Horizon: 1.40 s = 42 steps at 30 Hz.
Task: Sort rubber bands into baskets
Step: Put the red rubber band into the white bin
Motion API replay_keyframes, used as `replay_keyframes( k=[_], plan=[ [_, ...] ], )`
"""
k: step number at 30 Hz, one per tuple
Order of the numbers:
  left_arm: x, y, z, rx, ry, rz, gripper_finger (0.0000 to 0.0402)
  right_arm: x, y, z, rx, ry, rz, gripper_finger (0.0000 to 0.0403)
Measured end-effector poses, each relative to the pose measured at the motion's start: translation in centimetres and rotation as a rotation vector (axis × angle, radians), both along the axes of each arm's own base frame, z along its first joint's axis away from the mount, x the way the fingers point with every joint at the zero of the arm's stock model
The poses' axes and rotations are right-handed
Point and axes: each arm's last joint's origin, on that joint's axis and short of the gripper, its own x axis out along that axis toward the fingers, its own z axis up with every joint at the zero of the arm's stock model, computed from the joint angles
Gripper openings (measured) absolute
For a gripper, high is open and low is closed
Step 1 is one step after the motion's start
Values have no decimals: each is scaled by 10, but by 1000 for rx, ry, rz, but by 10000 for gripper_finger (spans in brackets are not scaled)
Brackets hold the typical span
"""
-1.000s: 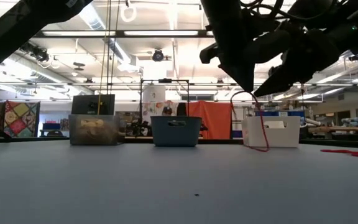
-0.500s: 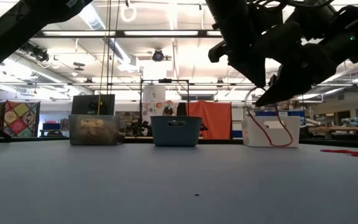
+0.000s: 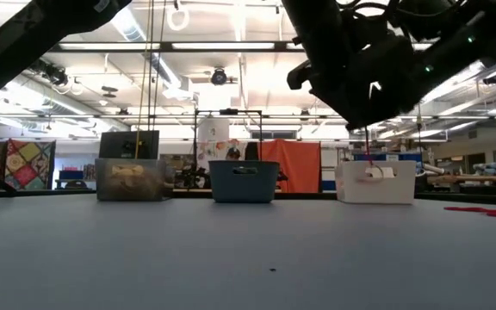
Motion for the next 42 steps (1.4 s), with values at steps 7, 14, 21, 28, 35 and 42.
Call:
replay_keyframes(
  k=[7, 14, 21, 28, 35, 42],
  plan=[
    [5, -2, -33, -35, 8, -59, 148, -15, -16, 33, -186, -47, -131, 3],
    [12, -6, -64, -97, -71, -170, 147, -32, -49, 40, -289, 9, -303, 3],
    [19, -4, -73, -99, -197, -228, 147, -41, -85, 30, -244, 46, -438, 6],
    [24, -1, -68, -104, -255, -293, 147, -45, -112, 5, -62, 84, -498, 52],
    [27, -2, -64, -92, -296, -348, 147, -46, -118, -2, -16, 109, -499, 165],
    [29, -2, -65, -56, -303, -376, 147, -56, -102, 16, 10, 16, -502, 264]
  ],
)
